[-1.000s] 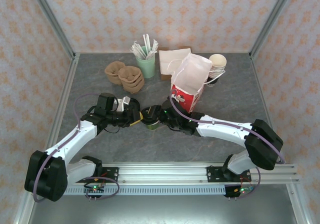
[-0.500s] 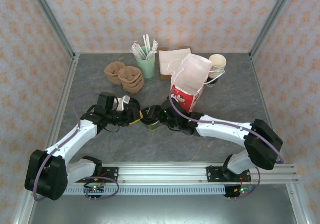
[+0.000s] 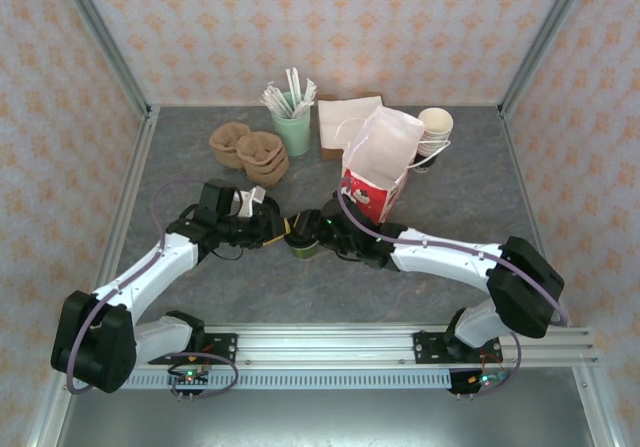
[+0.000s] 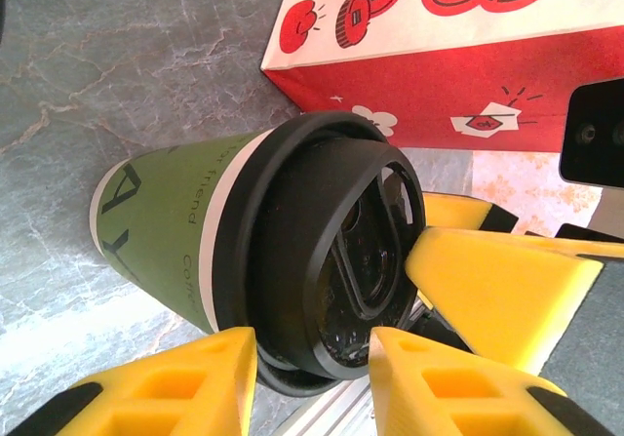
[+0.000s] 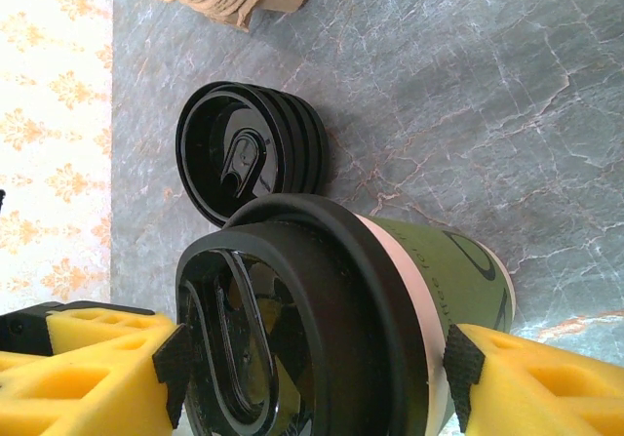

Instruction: Pack the takeout coffee

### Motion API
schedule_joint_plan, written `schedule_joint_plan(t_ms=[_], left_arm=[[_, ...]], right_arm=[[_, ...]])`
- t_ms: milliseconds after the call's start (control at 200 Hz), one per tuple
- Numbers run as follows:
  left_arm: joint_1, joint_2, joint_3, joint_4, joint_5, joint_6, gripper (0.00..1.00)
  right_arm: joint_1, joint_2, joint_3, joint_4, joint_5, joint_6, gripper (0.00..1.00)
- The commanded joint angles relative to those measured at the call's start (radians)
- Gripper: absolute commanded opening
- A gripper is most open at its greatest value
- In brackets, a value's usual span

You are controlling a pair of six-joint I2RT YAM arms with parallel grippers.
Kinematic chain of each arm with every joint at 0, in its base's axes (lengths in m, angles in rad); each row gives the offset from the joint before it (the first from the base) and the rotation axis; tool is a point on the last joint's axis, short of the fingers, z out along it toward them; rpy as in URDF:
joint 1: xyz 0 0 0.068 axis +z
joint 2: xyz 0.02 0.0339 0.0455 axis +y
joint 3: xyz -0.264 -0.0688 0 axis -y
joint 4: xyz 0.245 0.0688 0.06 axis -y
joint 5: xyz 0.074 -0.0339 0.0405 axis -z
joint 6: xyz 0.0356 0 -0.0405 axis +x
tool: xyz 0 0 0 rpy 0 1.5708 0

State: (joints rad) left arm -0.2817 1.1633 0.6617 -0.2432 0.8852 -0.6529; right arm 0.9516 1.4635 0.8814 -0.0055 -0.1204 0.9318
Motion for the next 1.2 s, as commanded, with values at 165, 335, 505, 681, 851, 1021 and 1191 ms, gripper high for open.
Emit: schedule_joint_plan(t_ms=[165, 335, 505, 681, 851, 1021, 1191], left_arm=[[-0.007, -0.01, 0.066, -0.098, -0.059, 0.062, 0.39], [-0.007, -0.007, 0.098, -0.15, -0.097, 0.102, 0.47], [-0.008, 0.011, 0.133, -0.206, -0.155, 0.153, 0.54], [-0.026, 0.027, 0.157, -0.203, -0.163, 0.163, 0.6], [-0.05, 0.047, 0.174, -0.203, -0.185, 0.164, 0.6], [-0.072, 0.07, 0.171, -0.176, -0.192, 0.15, 0.6], [-0.082, 0.092, 0.176, -0.17, -0.198, 0.146, 0.58]], right_arm=[[-0.007, -0.009, 0.034, -0.035, 0.029, -0.005, 0.71], [-0.007, -0.019, 0.043, -0.079, 0.027, -0.019, 0.71], [-0.005, -0.043, 0.044, -0.101, 0.021, -0.036, 0.71], [-0.005, -0.063, 0.042, -0.116, 0.021, -0.039, 0.71], [-0.005, -0.083, 0.029, -0.128, 0.034, -0.048, 0.64], [-0.005, -0.087, 0.016, -0.129, 0.047, -0.056, 0.62], [-0.005, -0.062, 0.022, -0.131, 0.053, -0.061, 0.59]])
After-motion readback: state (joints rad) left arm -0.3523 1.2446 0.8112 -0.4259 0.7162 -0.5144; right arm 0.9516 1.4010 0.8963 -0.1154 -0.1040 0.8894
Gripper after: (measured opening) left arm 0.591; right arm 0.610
